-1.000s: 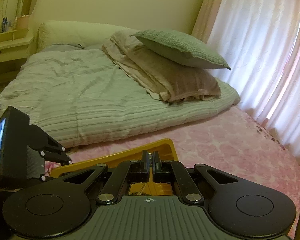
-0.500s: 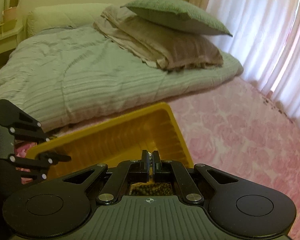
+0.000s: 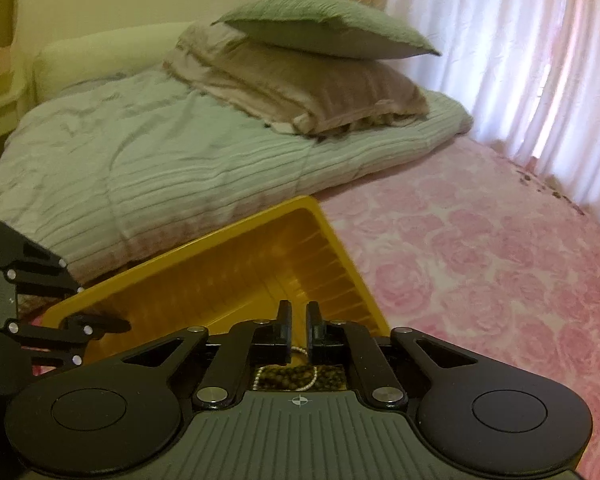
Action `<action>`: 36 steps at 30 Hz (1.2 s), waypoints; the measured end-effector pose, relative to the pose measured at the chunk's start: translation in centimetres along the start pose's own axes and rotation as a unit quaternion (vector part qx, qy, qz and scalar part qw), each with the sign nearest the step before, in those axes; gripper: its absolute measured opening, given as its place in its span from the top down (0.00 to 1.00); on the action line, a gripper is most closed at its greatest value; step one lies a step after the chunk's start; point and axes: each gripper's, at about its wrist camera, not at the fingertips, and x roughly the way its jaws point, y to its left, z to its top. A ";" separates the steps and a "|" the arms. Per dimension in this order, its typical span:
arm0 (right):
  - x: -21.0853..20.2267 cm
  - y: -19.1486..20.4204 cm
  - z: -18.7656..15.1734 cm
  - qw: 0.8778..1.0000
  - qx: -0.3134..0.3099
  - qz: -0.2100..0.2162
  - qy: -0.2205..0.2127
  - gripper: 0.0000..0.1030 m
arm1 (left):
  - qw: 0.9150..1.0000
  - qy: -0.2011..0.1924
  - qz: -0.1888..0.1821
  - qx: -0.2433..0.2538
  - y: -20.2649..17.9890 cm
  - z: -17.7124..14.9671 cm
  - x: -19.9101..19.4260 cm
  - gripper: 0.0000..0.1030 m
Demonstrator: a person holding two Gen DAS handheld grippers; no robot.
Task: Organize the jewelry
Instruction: 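Lift the pearl strand over the tray and lower it in, then release, then open the left gripper to release the tray rim and withdraw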
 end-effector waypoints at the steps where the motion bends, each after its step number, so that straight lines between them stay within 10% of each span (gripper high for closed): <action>1: -0.5 -0.4 -0.2 1.000 0.011 -0.005 -0.007 0.72 | 1.000 0.000 -0.001 -0.002 0.1 0.0 0.0 0.94; 4: -2.4 -1.8 -1.2 0.998 0.047 -0.014 -0.030 0.45 | 1.000 0.002 -0.009 -0.013 0.6 -0.2 0.3 0.93; 12: -6.7 -5.0 -5.6 0.987 0.147 -0.039 -0.051 0.43 | 0.997 0.021 -0.029 -0.064 2.7 -1.4 2.0 0.92; 36: -13.4 -8.9 -23.4 0.903 0.415 -0.086 -0.074 0.41 | 0.979 0.033 -0.030 -0.200 6.8 -3.2 2.9 0.70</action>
